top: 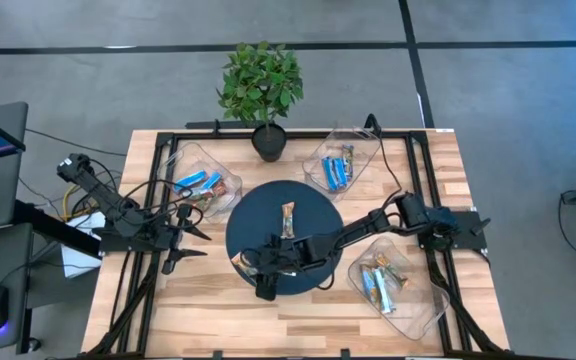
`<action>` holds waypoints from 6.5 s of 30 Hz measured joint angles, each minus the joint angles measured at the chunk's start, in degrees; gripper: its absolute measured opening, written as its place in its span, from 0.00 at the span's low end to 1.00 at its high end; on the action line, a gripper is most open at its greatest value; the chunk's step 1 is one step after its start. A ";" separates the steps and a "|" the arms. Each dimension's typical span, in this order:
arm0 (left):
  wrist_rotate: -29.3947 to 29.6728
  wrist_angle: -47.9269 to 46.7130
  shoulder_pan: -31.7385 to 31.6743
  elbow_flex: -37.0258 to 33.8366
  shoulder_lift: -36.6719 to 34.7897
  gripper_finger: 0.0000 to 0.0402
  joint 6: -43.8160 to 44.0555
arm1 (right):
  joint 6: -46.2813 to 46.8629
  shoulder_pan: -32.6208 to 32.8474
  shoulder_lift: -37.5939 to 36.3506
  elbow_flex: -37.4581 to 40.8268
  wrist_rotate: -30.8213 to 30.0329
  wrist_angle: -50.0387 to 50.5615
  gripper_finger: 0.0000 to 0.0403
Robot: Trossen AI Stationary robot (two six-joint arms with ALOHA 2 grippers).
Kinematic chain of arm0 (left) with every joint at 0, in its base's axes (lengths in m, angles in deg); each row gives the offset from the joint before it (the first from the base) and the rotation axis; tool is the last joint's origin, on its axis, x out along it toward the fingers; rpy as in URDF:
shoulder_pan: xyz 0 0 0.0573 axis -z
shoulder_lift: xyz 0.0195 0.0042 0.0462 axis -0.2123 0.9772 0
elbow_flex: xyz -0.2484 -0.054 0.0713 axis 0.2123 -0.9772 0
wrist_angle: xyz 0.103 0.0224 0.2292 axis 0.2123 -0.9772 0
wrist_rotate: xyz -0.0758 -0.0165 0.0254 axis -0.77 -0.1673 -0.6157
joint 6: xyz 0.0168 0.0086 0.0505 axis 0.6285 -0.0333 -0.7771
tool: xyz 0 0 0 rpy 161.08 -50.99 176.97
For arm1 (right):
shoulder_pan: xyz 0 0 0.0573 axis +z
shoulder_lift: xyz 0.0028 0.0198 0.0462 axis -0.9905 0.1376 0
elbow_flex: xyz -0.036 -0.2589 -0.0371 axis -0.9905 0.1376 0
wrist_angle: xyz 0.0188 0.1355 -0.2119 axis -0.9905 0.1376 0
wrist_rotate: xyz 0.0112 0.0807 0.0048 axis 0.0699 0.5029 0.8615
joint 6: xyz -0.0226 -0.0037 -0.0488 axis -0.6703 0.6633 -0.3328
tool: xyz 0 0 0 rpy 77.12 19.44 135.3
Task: Pick and place Granola Bars by type
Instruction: Put the yellow granola bar into the bottom transparent bin
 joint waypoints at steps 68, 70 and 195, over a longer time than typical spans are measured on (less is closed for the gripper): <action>-0.09 -1.44 -0.02 0.11 0.02 0.44 -0.07 | 55.36 29.87 -22.01 -8.31 -19.90 87.53 0.04; -0.09 -1.42 -0.02 0.11 0.02 0.44 -0.07 | 59.50 32.97 -22.01 -8.31 -19.84 87.64 0.04; -0.31 -1.84 -0.02 0.00 0.28 0.44 -1.03 | 22.90 -8.50 -8.58 14.79 -21.88 13.43 0.18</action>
